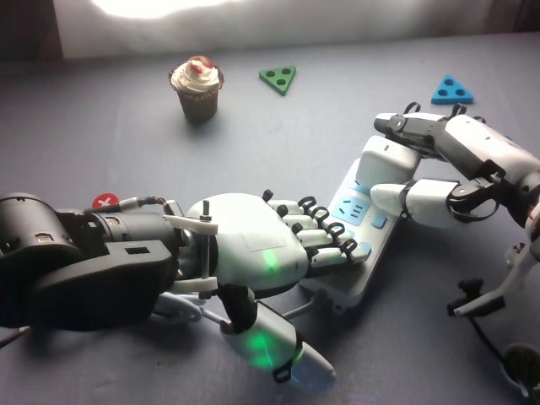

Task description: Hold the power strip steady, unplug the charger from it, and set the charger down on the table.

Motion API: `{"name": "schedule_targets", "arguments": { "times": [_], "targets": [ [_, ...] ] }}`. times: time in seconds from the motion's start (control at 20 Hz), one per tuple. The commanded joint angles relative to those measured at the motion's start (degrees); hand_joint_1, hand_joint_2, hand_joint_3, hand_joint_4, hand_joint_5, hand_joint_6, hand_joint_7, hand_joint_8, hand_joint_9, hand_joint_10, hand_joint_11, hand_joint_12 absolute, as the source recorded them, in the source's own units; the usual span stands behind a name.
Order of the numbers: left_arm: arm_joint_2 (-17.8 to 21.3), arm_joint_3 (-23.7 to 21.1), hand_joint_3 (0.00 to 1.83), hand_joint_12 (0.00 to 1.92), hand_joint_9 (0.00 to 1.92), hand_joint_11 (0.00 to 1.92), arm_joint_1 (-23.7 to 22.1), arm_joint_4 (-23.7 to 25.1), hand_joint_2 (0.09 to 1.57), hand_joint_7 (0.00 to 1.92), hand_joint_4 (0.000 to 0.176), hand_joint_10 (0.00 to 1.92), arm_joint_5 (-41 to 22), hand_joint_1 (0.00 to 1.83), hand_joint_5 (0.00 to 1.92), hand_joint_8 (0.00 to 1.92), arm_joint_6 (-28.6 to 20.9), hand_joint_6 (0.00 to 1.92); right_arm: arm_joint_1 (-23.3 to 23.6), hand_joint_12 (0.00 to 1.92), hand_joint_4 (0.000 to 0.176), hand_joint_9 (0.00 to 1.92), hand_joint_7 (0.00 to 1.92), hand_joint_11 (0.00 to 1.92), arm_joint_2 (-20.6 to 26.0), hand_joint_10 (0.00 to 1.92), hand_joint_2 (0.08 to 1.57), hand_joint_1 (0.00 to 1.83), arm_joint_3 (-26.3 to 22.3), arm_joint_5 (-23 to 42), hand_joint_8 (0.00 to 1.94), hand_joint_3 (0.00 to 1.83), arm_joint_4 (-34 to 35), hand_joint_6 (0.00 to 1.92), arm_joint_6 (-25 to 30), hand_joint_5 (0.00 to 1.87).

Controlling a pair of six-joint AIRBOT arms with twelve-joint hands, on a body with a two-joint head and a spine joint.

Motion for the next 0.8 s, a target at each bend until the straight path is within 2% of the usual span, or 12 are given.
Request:
{"name": "schedule_targets", "arguments": {
  "times": [0.0, 0.75],
  "targets": [
    [0.00, -0.19, 0.00, 0.00, 0.04, 0.01, -0.13, -0.14, 0.99, 0.05, 0.000, 0.01, -1.70, 0.00, 0.01, 0.00, 0.10, 0.00, -0.08, 0.79, 0.000, 0.45, 0.44, 0.10, 0.52, 0.00, 1.12, 1.04, 0.29, 5.30, 0.00, 0.00, -2.53, 0.00, 0.72, 0.40],
    [-0.76, 0.13, 0.00, 0.00, 0.01, 0.00, -0.38, 0.77, 1.00, 0.03, 0.000, 0.00, -0.75, 0.00, 0.00, 0.00, 0.10, 0.00, -0.08, 0.76, 0.000, 0.50, 0.47, 0.18, 0.44, 0.00, 1.12, 1.06, 0.44, 5.59, 0.00, 0.00, -3.28, 0.00, 0.90, 0.43]
  ]
}}
